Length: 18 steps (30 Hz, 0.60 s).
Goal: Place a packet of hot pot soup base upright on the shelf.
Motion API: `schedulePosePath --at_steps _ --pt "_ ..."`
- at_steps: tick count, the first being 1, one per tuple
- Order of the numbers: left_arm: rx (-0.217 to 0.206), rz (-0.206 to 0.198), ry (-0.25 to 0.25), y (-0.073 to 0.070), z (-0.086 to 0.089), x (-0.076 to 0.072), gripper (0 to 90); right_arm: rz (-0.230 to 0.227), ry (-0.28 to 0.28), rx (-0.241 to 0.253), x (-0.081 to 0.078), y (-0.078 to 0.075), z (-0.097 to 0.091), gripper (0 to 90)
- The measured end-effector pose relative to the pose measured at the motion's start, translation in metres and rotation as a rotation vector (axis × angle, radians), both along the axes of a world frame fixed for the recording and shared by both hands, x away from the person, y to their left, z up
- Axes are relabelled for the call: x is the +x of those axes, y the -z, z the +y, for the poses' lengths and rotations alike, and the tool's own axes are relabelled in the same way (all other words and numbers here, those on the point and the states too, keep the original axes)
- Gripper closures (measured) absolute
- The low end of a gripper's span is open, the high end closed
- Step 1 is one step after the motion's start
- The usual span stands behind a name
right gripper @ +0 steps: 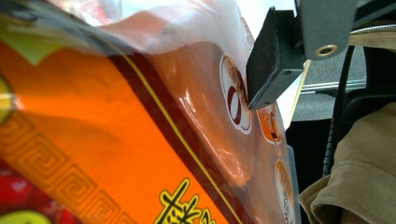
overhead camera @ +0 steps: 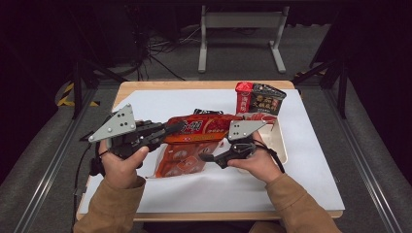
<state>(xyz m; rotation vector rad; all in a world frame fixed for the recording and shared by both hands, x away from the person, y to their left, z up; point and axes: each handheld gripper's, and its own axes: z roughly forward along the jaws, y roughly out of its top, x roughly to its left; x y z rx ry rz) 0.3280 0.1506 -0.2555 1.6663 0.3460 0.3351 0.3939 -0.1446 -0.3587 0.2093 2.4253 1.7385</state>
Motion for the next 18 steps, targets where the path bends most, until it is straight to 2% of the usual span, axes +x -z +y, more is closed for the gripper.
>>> schedulePosePath --at_steps 13,18 --pt "-0.026 -0.007 -0.012 -0.0003 0.0035 0.0000 90.0 0.017 -0.062 0.014 -0.0052 -0.0038 -0.0033 44.9" --pt "-0.024 -0.004 -0.017 0.0000 0.0043 0.0007 90.0 0.027 -0.093 0.007 -0.0063 -0.0047 -0.0045 59.7"
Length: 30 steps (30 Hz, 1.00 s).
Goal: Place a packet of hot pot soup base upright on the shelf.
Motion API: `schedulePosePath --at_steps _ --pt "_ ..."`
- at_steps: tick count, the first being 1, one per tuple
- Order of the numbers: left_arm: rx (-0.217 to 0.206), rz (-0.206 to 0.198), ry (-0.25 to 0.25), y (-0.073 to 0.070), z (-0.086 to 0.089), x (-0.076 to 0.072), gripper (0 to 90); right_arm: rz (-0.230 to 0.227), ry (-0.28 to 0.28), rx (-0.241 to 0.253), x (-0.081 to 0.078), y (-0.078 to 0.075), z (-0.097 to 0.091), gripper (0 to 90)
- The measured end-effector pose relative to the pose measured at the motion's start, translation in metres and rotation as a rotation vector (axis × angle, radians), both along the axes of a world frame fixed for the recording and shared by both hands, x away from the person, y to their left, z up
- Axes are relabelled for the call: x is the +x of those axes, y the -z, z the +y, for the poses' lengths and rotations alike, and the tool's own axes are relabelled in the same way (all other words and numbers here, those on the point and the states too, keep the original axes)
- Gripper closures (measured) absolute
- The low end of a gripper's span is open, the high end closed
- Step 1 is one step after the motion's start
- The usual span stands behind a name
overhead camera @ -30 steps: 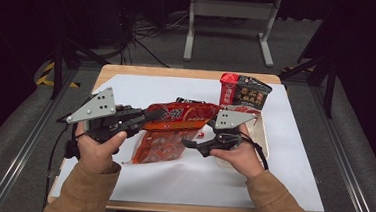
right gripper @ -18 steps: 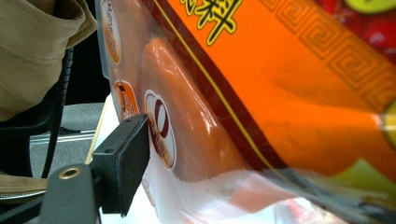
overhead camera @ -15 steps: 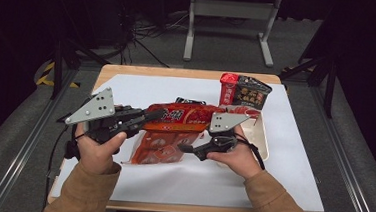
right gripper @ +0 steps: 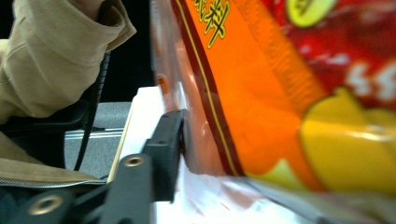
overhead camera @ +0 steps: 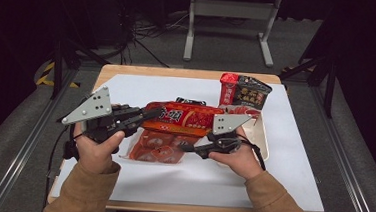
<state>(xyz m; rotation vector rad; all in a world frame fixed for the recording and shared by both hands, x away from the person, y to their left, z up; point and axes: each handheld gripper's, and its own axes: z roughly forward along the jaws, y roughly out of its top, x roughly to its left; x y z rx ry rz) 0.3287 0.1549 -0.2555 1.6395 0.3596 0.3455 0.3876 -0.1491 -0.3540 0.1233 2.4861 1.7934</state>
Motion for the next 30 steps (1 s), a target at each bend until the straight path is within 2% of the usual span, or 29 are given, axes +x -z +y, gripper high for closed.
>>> schedulePosePath --at_steps 1,4,10,17,23,24,25,26,27,29,30 --pt "-0.002 0.001 0.001 0.000 0.000 0.001 90.0 -0.006 -0.005 -0.003 0.000 0.000 0.000 64.9" --pt "0.000 0.002 0.001 0.001 0.000 0.002 90.0 -0.020 -0.006 -0.023 -0.001 -0.002 0.000 67.4" --pt "-0.012 0.006 0.000 0.001 0.003 0.002 89.9 -0.027 -0.011 -0.029 -0.004 -0.007 -0.001 69.7" --pt "-0.022 0.009 -0.008 0.001 0.005 0.003 89.5 0.010 -0.007 -0.056 -0.009 -0.016 -0.005 70.1" --pt "-0.006 0.019 -0.024 0.001 0.007 0.004 87.8 0.039 -0.007 -0.069 -0.009 -0.021 -0.007 70.2" --pt "-0.010 0.028 -0.023 0.002 0.007 0.005 85.1 0.039 -0.002 -0.075 -0.009 -0.023 -0.009 70.3" --pt "0.014 0.051 -0.035 0.002 0.008 0.008 82.9 0.039 0.006 -0.077 -0.009 -0.024 -0.010 70.3" --pt "0.014 0.051 -0.035 0.002 0.008 0.008 80.8 0.041 0.015 -0.084 -0.009 -0.025 -0.011 70.3" --pt "0.038 0.064 -0.056 0.004 0.008 0.010 77.9 0.040 0.024 -0.092 -0.009 -0.026 -0.012 70.4" --pt "0.041 0.074 -0.061 0.005 0.009 0.011 74.4 0.044 0.030 -0.101 -0.008 -0.027 -0.013 70.4" --pt "0.048 0.088 -0.060 0.006 0.009 0.013 68.1 0.049 0.038 -0.105 -0.007 -0.028 -0.015 70.4"
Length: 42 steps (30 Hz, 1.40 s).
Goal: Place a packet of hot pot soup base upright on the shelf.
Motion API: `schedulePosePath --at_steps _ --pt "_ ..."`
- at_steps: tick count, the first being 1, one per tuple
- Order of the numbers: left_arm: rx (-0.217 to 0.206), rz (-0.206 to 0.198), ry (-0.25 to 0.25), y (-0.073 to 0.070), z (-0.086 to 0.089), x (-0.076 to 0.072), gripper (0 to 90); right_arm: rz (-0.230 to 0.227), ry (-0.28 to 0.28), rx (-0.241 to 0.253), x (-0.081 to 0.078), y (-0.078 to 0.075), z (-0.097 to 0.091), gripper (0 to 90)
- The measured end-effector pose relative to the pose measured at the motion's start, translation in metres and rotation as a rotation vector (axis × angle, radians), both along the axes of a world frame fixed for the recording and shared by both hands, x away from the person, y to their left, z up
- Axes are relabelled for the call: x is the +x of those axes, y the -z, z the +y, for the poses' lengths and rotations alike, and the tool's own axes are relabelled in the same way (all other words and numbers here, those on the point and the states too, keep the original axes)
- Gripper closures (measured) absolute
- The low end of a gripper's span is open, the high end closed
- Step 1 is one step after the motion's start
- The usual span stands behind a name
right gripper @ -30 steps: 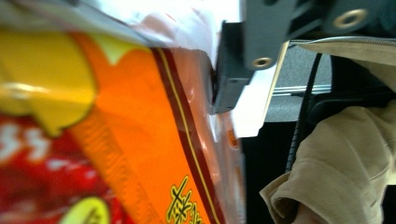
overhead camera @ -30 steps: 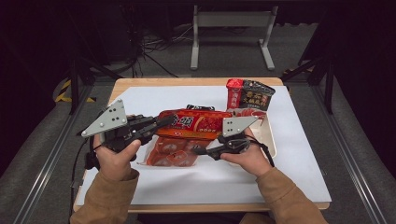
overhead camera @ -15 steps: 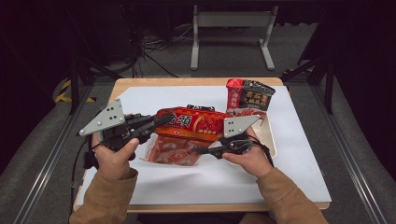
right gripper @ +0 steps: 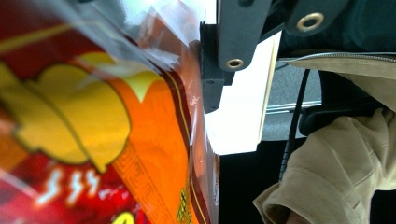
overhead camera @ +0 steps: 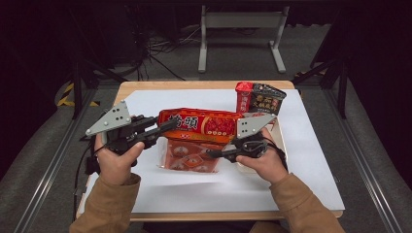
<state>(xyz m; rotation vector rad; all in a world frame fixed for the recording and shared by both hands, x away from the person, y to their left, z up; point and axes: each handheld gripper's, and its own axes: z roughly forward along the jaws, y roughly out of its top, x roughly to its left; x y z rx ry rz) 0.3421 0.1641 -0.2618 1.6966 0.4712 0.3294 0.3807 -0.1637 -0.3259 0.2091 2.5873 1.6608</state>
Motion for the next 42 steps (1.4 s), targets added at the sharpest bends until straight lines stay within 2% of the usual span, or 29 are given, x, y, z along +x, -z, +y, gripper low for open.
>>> schedulePosePath --at_steps 1,2,3,4,5,7,10,13,16,18,25,32,39,42 --pt "0.019 0.021 -0.001 0.002 0.000 0.003 56.6 0.004 0.013 -0.002 0.001 -0.004 -0.004 70.4" --pt "0.019 0.021 -0.001 0.002 0.000 0.003 52.5 0.004 0.013 -0.002 0.001 -0.004 -0.004 70.4" --pt "0.052 0.048 -0.005 0.004 0.000 0.006 48.1 0.004 0.024 0.001 0.002 -0.008 -0.008 70.4" --pt "0.052 0.048 -0.005 0.004 0.000 0.006 45.0 0.004 0.024 0.001 0.002 -0.008 -0.008 70.4" --pt "0.073 0.073 -0.015 0.005 0.000 0.008 45.0 0.000 0.030 0.004 0.002 -0.011 -0.010 70.4" --pt "0.112 0.080 -0.046 0.008 -0.001 0.011 37.7 -0.003 0.039 0.011 0.002 -0.017 -0.014 70.4" --pt "0.119 0.108 -0.036 0.011 0.000 0.015 33.5 -0.006 0.053 0.014 0.004 -0.025 -0.018 70.4" --pt "0.138 0.110 -0.046 0.014 0.002 0.018 28.6 -0.019 0.088 0.001 0.006 -0.035 -0.024 70.3" --pt "0.150 0.118 -0.057 0.016 0.003 0.019 26.6 -0.025 0.109 -0.005 0.008 -0.040 -0.028 70.3" --pt "0.209 0.131 -0.104 0.019 0.004 0.021 25.2 -0.031 0.134 -0.009 0.010 -0.045 -0.033 70.3" --pt "0.256 0.157 -0.108 0.029 0.008 0.029 19.8 -0.040 0.177 -0.009 0.012 -0.054 -0.043 70.3" --pt "0.289 0.211 -0.138 0.045 0.013 0.043 17.7 -0.055 0.230 -0.024 0.016 -0.065 -0.056 70.3" --pt "0.297 0.241 -0.160 0.056 0.019 0.054 17.0 -0.065 0.273 -0.029 0.017 -0.072 -0.068 70.3" --pt "0.255 0.264 -0.166 0.062 0.024 0.059 16.9 -0.073 0.301 -0.034 0.017 -0.074 -0.076 70.3"
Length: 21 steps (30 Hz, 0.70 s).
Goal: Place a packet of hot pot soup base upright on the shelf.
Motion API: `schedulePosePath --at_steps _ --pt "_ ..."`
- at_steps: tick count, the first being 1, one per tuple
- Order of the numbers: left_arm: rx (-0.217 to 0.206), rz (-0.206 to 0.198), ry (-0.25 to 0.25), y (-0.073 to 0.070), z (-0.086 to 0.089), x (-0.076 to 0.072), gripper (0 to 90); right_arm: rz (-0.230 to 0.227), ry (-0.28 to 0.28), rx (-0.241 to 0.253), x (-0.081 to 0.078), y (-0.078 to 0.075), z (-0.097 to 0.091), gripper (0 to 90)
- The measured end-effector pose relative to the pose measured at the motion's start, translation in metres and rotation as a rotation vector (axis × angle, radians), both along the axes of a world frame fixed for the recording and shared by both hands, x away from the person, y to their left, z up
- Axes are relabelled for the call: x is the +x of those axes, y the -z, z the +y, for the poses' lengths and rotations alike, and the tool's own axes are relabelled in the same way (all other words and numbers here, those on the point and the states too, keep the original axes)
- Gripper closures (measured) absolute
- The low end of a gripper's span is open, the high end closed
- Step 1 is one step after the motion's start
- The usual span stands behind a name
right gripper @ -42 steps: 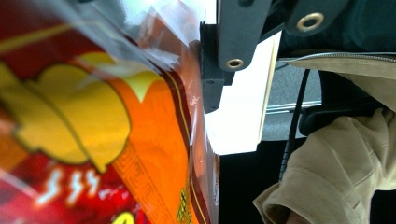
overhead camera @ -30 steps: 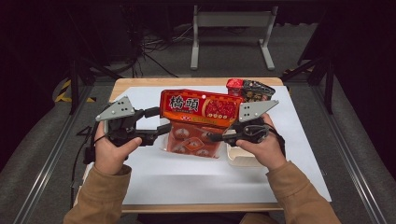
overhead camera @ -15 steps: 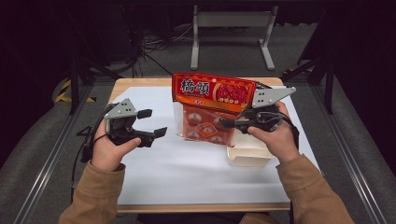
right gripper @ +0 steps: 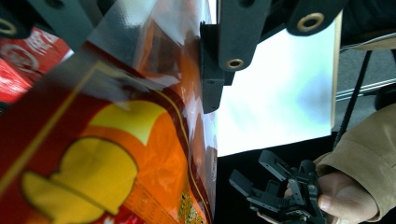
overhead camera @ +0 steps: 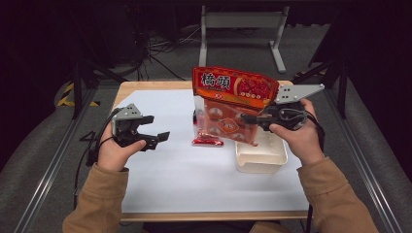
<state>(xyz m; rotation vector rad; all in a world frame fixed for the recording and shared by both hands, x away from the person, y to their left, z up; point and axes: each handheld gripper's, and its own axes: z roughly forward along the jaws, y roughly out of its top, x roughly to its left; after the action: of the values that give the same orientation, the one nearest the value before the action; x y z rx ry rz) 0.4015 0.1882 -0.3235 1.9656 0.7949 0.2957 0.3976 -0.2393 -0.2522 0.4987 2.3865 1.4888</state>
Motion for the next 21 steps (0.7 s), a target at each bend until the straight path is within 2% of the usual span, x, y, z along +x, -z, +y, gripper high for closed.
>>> schedulePosePath --at_steps 1,2,8,10,16,21 --pt "-0.022 0.005 -0.007 0.002 0.002 0.002 16.9 0.001 0.005 -0.001 0.000 0.000 -0.002 70.3" --pt "-0.026 -0.005 -0.015 0.003 0.004 0.004 16.9 0.001 0.012 -0.003 0.000 -0.001 -0.004 70.3" --pt "-0.024 -0.013 -0.047 0.012 0.013 0.013 16.5 -0.011 0.059 -0.017 0.002 -0.001 -0.017 70.3" --pt "-0.028 -0.003 -0.057 0.015 0.014 0.015 16.5 -0.014 0.071 -0.016 0.002 -0.001 -0.021 70.3" --pt "-0.019 0.013 -0.081 0.022 0.020 0.021 16.5 -0.020 0.102 0.007 0.002 -0.001 -0.034 70.3" --pt "-0.022 0.004 -0.094 0.027 0.022 0.024 16.9 -0.021 0.122 0.012 0.002 0.000 -0.040 70.3"
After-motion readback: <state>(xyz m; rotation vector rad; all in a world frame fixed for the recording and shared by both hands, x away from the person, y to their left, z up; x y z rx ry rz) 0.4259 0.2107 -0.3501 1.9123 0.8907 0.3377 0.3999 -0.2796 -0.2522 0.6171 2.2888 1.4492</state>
